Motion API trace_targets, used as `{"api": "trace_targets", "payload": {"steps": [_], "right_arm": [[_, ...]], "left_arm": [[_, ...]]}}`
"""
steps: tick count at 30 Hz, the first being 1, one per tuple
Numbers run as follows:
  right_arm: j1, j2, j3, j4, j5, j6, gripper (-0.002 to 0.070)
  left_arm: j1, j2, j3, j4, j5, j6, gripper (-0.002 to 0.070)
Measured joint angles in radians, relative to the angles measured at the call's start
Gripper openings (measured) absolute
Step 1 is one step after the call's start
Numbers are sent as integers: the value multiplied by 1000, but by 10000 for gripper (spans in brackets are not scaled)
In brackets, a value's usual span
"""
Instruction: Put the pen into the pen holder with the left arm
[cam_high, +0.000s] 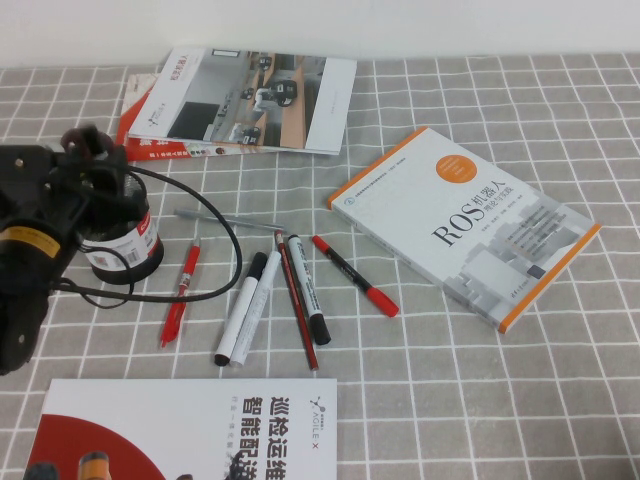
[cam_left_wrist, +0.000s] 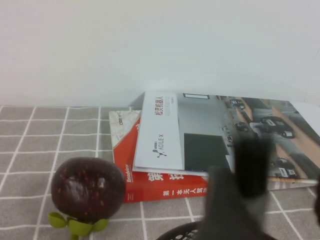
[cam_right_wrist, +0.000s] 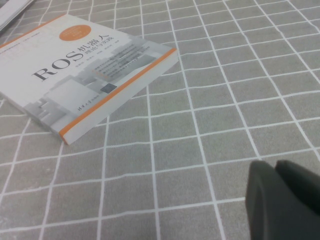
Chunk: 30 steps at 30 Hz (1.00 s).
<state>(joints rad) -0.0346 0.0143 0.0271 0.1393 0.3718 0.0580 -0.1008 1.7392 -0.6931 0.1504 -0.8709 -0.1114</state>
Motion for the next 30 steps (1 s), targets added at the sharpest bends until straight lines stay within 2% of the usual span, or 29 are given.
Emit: {"api": "trace_targets", "payload": {"steps": [4, 9, 12, 17, 19, 23, 30], "right_arm": [[0, 0, 0, 0, 0, 0, -15], [0, 0, 0, 0, 0, 0, -15], [0, 0, 0, 0, 0, 0, -15], [0, 0, 0, 0, 0, 0, -15], [0, 0, 0, 0, 0, 0, -15], [0, 0, 0, 0, 0, 0, -15], [0, 0, 0, 0, 0, 0, -15]], "left_arm": [[0, -9, 0, 0, 4, 4, 414], [0, -126, 17, 0, 41, 11, 417], [0, -265, 35, 0, 127, 11, 348], [0, -551, 72, 0, 378, 14, 84], [0, -652, 86, 4, 478, 14, 37], [0, -864, 97, 9, 692, 14, 5], [0, -1162, 97, 7, 1092, 14, -1]]}}
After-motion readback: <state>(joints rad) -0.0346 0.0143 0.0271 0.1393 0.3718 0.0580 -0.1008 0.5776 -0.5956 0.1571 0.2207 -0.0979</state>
